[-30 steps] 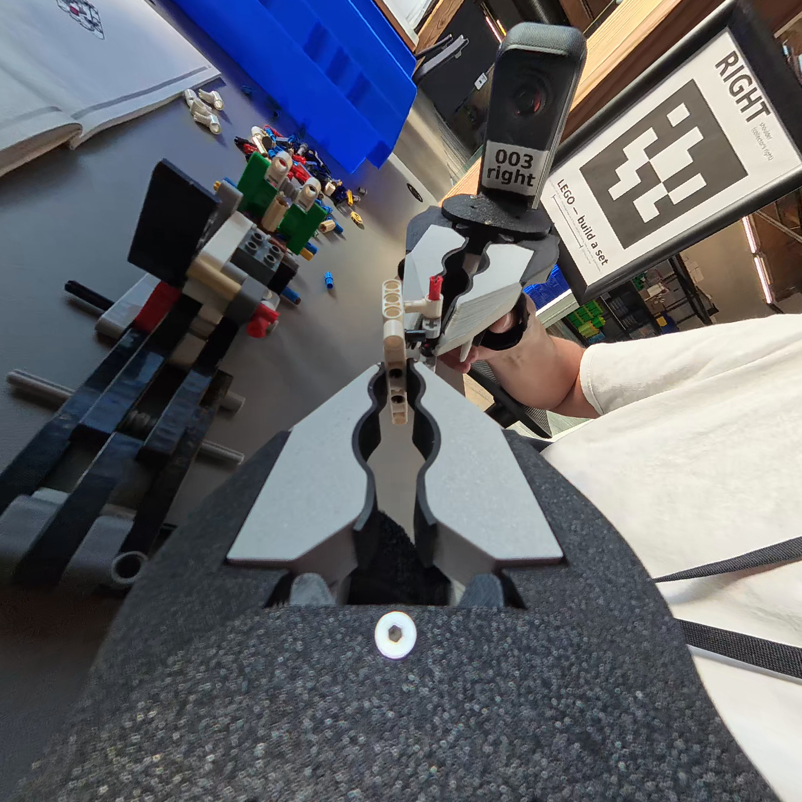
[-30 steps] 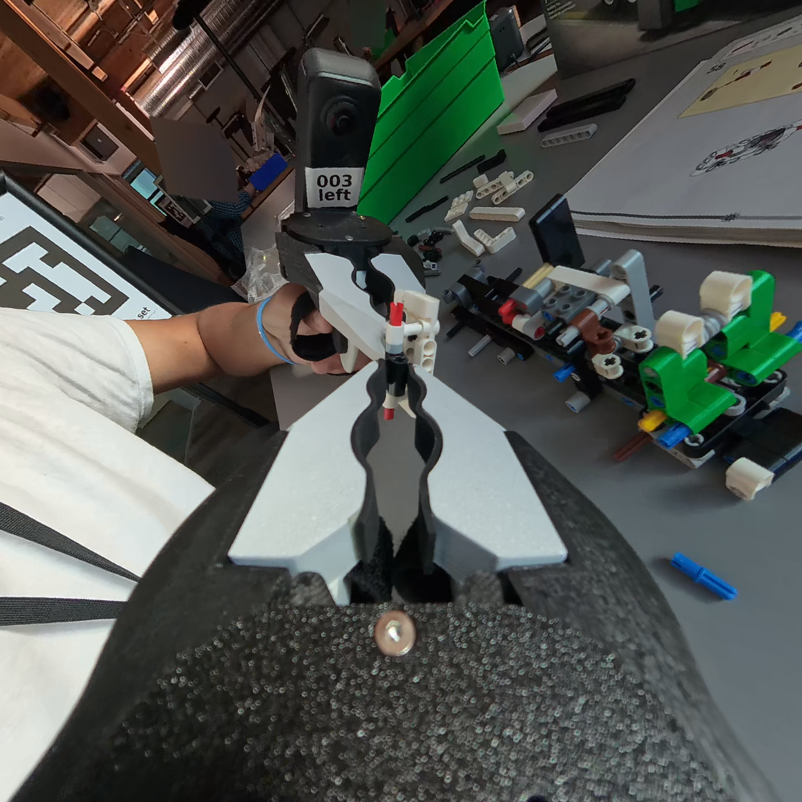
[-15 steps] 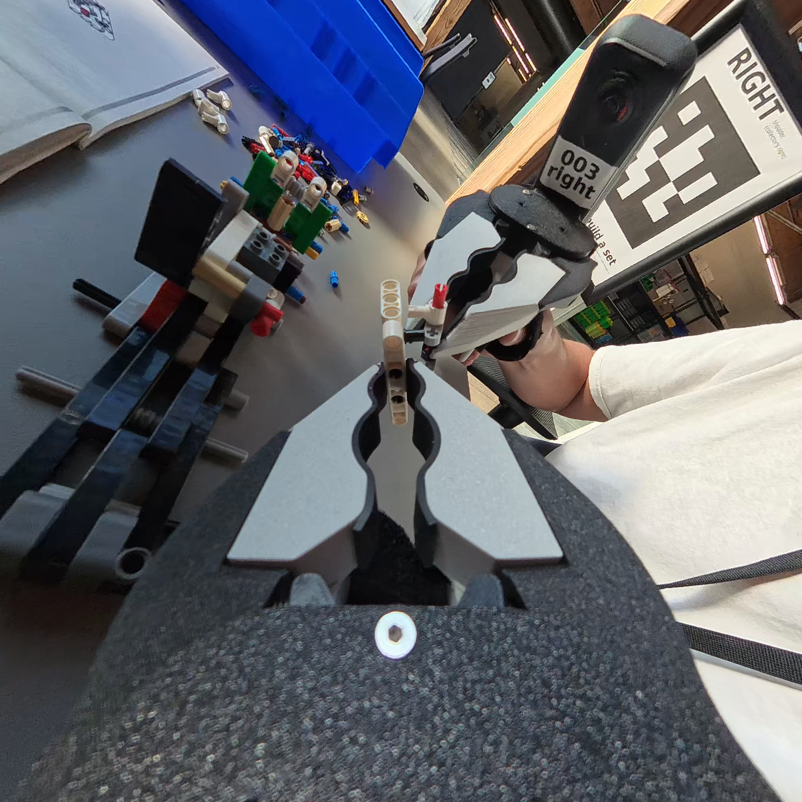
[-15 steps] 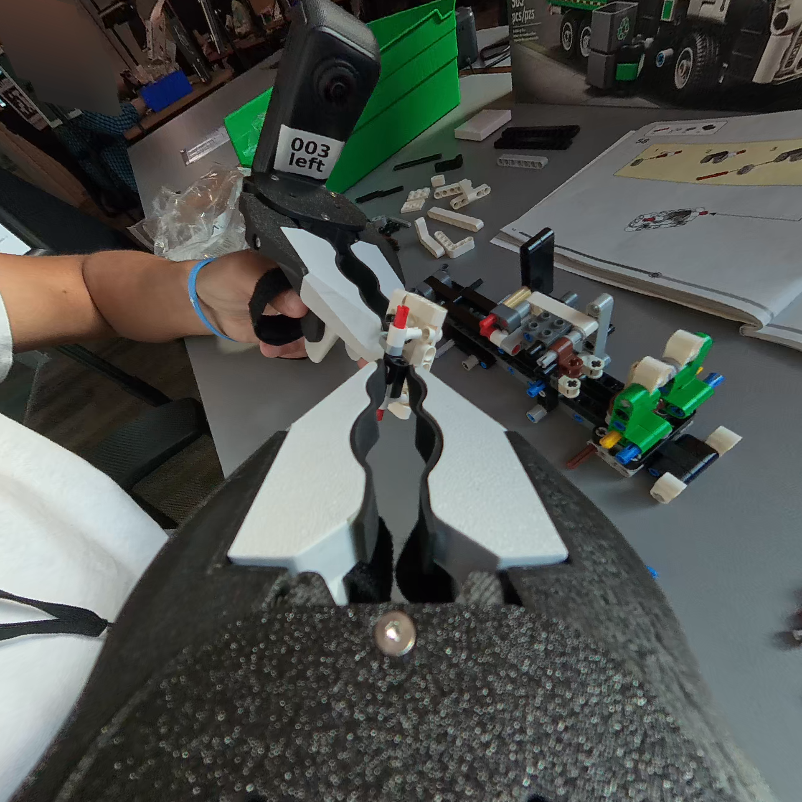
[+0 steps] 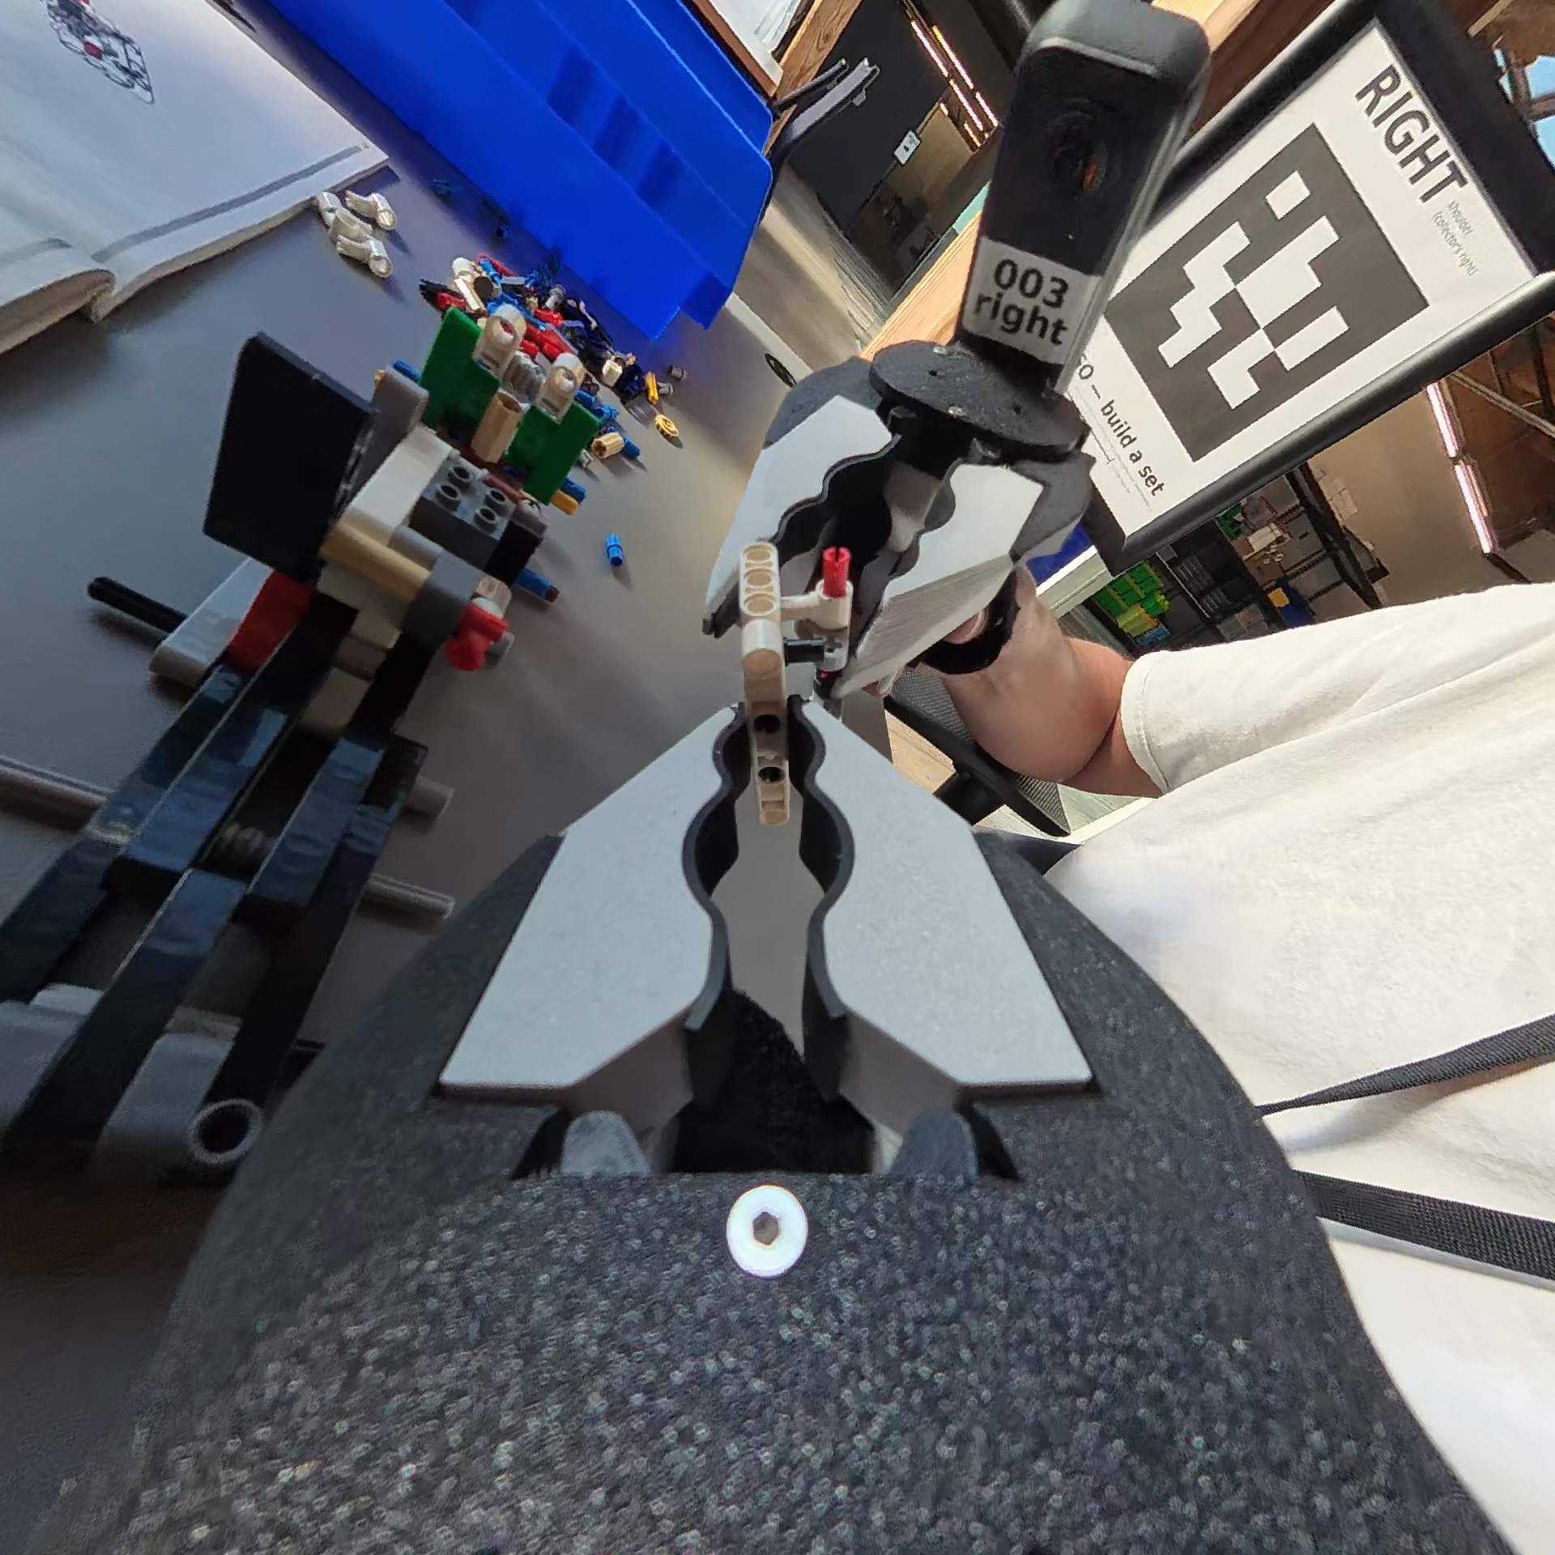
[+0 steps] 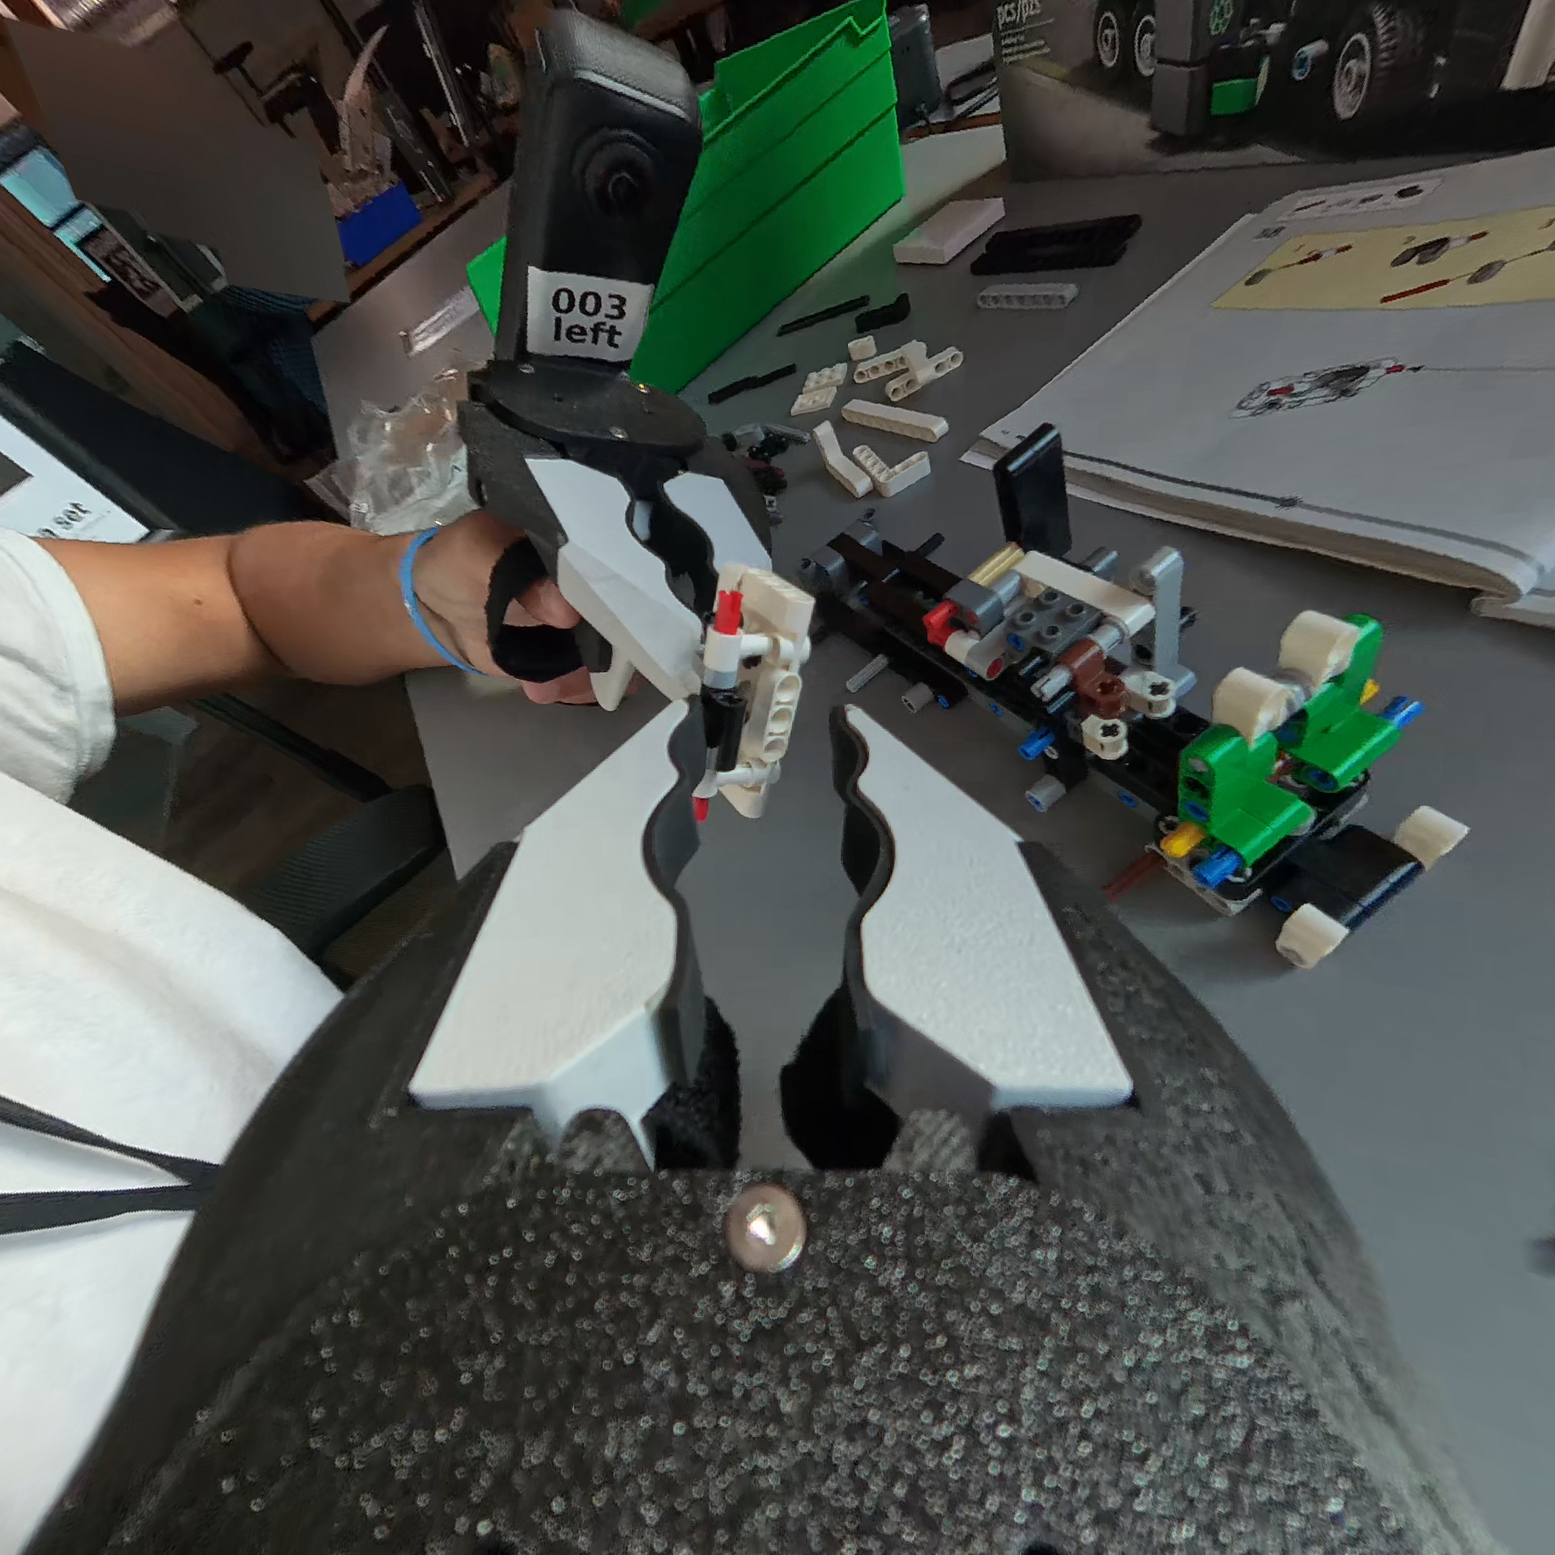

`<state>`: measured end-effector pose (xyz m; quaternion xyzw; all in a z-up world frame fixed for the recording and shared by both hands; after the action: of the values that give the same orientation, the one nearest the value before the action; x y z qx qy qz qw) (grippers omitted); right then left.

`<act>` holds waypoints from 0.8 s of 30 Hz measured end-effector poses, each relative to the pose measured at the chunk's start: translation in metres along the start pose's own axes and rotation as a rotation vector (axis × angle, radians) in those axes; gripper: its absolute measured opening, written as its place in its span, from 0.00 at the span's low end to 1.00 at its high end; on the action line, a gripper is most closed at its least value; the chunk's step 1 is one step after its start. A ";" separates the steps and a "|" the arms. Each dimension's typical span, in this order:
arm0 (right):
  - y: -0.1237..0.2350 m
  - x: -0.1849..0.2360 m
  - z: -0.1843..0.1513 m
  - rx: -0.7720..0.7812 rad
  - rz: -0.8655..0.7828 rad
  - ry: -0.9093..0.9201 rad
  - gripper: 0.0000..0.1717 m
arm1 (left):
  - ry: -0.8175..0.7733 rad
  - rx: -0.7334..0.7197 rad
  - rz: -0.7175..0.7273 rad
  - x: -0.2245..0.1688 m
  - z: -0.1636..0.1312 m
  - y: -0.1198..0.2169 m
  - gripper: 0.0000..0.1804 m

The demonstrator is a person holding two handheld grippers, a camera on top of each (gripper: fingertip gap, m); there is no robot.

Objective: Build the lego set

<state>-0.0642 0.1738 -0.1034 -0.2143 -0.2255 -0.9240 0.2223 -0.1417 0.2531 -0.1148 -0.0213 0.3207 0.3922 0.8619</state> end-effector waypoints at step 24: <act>-0.007 -0.001 -0.006 -0.057 -0.147 0.075 0.05 | -0.036 0.027 0.163 0.008 -0.002 0.002 0.03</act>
<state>-0.0687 0.1764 -0.1111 -0.1688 -0.2060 -0.9512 0.1561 -0.1397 0.2592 -0.1205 0.0238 0.3111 0.4569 0.8330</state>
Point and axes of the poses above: each gripper's, where its closed fingertips meet, y back along the fingers, z out of its top, x = y × z across the jaws, the point moved 6 cm from there along y, back along the fingers, and after that the axes turned 6 degrees about -y, right-handed, at the moved point
